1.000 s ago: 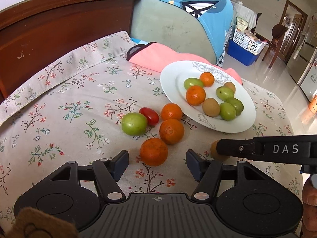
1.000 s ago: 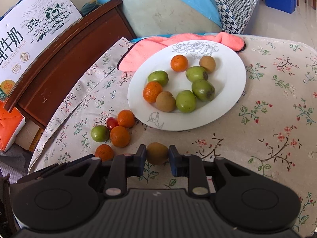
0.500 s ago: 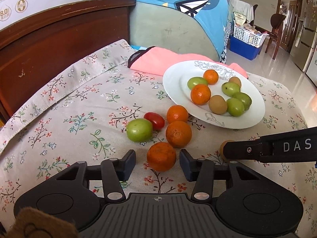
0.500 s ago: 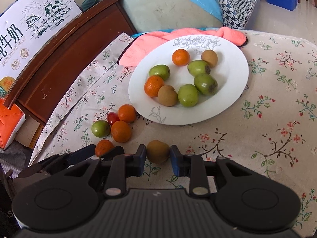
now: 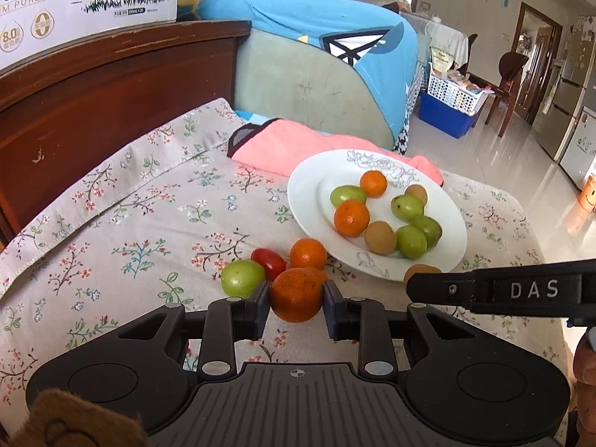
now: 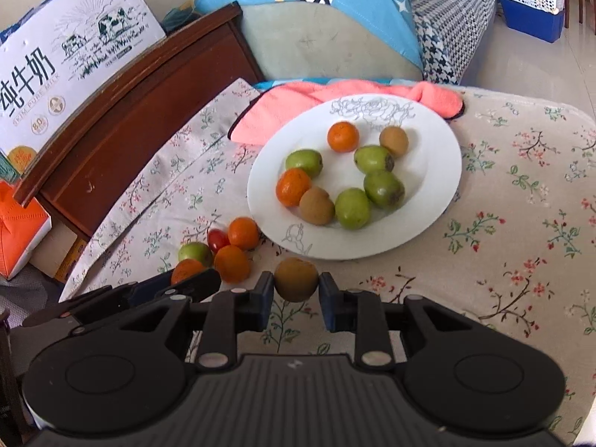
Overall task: Organize fruits
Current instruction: 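Grasp the kiwi with the right tool while the left tool grasps the orange, then carry the kiwi and orange onto the plate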
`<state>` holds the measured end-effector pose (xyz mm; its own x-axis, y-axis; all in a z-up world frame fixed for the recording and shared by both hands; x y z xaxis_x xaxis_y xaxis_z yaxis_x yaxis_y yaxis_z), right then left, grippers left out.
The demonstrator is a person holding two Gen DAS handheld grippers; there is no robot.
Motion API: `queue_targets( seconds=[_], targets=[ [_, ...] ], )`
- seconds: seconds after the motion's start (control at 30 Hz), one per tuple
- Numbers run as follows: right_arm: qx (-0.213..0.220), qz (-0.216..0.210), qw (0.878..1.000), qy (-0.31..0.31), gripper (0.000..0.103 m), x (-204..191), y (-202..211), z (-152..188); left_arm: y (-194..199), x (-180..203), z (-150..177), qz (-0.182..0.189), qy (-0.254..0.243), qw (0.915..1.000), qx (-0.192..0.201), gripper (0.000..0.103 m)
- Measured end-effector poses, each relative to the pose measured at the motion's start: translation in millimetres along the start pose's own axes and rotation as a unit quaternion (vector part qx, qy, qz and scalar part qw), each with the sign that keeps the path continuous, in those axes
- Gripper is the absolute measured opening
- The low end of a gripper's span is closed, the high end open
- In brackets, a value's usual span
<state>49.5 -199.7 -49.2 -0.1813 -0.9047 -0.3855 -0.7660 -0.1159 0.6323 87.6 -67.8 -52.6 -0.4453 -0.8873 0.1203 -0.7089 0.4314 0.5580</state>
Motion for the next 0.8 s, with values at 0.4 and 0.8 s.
queue_targets(
  seconds=[0.4,0.8],
  targets=[
    [0.052,0.014,0.998,0.020,0.027,23.4,30.6,-57.9,-8.5,15.4,-48.0,0.048,0.010,0.9986,0.020,0.027],
    [0.045,0.043,0.996,-0.064,0.027,57.5,6.1,-69.9,-50.0,30.1,-56.9,0.061,0.028,0.9977,0.014,0.027]
  ],
)
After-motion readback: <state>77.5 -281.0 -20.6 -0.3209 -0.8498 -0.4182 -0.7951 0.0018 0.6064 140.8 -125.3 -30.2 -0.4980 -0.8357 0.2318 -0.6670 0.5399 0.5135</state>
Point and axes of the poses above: each gripper's, at about its wrist camera, not at the fingertips, and y roughly against the way its jaws point, x to its right, z to its underside, the point moved 7 cm from there along -y, roughly the way its jaws point, and after that the axes turned 8 degrees about x, right-handed, at the moved point
